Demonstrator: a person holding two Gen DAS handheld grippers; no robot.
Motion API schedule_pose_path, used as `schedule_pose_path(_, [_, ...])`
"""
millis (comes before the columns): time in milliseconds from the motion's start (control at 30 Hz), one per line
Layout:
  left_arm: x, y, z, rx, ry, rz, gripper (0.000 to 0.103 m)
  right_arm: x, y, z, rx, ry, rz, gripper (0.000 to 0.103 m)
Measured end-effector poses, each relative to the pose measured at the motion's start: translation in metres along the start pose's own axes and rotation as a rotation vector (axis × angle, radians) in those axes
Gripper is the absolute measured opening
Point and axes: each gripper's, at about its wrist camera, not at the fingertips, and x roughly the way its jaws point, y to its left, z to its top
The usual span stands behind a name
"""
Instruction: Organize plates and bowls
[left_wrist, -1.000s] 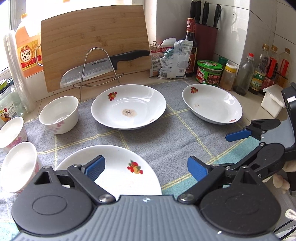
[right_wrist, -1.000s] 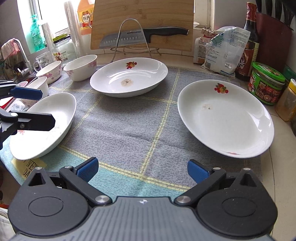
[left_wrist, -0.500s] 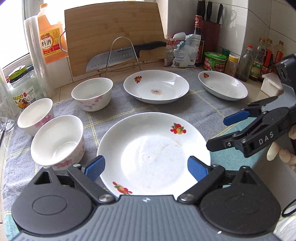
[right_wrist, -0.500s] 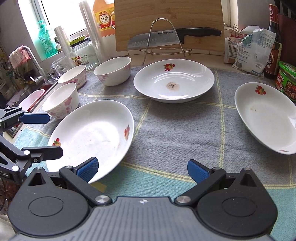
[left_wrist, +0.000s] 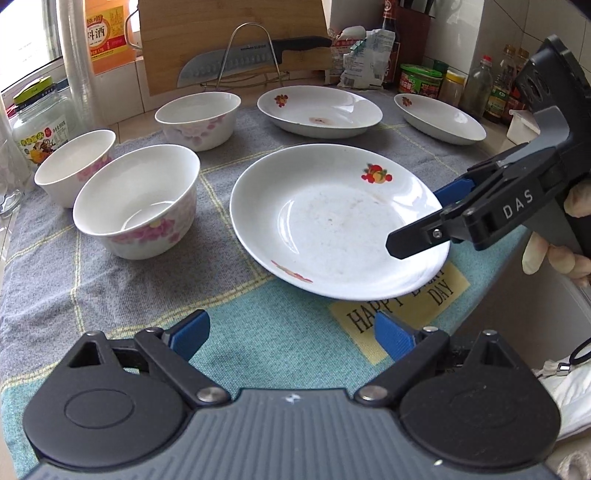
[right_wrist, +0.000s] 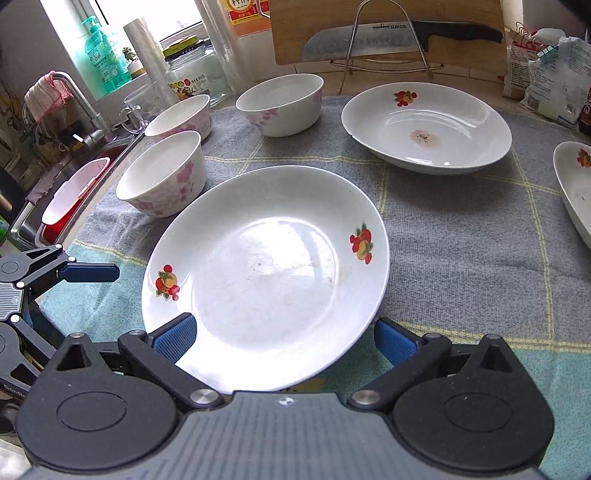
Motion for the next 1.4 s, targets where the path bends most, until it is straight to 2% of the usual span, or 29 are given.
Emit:
schedule_pose_path(267, [0.018,0.0,0.006,0.112,0.006,-0.054,0.095,0.014,0.0,0.006,0.054,0.026,-0.037,0.103])
schedule_pose_path(433, [0.03,0.001,0.013,0.149,0.013,-0.082,0.095,0.016,-0.007,0.014,0.104,0.03,-0.029,0.103])
schedule_pose_path(567, [0.038,-0.001,0.015,0.184,0.01,-0.098,0.102,0.018,-0.013,0.02,0.168,0.026,-0.023,0.103])
schedule_pose_path(667, [0.04,-0.001,0.016,0.203,0.002,-0.113,0.102,0.019,-0.012,0.023,0.182,0.036,-0.029,0.103])
schedule_pose_path(1067, [0.041,0.005,0.012,0.263,-0.066,-0.173,0.103,0.024,-0.014,0.03,0.181,0.039,-0.02,0.103])
schedule_pose_path(1300, [0.042,0.005,0.013,0.27,-0.081,-0.18,0.103,0.024,-0.012,0.029,0.16,0.042,-0.028,0.103])
schedule_pose_path(1400, [0.041,0.005,0.013,0.271,-0.083,-0.18,0.103,0.027,-0.009,0.033,0.117,0.074,-0.032,0.103])
